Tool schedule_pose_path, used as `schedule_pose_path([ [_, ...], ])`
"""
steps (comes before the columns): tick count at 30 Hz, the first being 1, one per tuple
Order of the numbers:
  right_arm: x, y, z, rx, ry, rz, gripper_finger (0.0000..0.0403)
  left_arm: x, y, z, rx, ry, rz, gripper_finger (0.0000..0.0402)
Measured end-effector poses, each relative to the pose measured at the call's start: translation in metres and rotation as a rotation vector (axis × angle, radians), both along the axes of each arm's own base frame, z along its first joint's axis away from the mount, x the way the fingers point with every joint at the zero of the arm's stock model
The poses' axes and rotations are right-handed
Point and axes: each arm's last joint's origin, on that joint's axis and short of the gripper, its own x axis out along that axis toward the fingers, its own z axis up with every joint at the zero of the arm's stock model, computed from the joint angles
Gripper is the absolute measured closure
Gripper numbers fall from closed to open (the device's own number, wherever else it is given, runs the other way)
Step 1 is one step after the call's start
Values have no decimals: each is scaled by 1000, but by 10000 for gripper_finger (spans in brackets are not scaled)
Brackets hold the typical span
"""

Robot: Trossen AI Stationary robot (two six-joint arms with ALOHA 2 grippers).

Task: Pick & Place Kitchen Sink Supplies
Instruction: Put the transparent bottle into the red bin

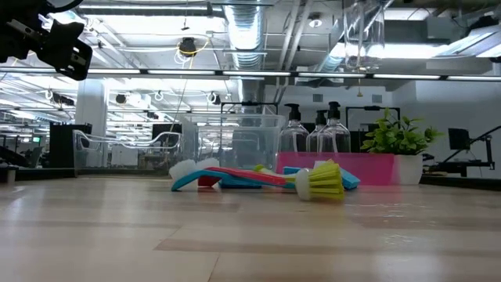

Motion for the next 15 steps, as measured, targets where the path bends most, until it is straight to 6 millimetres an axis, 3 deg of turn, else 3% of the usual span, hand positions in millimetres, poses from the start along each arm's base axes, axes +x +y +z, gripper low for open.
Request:
schedule_pose_path([
  [6, 9, -35, -2, -6, 4, -169, 285, 0, 0, 0, 0, 0, 0, 199],
  [15, 19, -96, -16, 86, -32, -264, 265, 0, 0, 0, 0, 0, 0, 199],
])
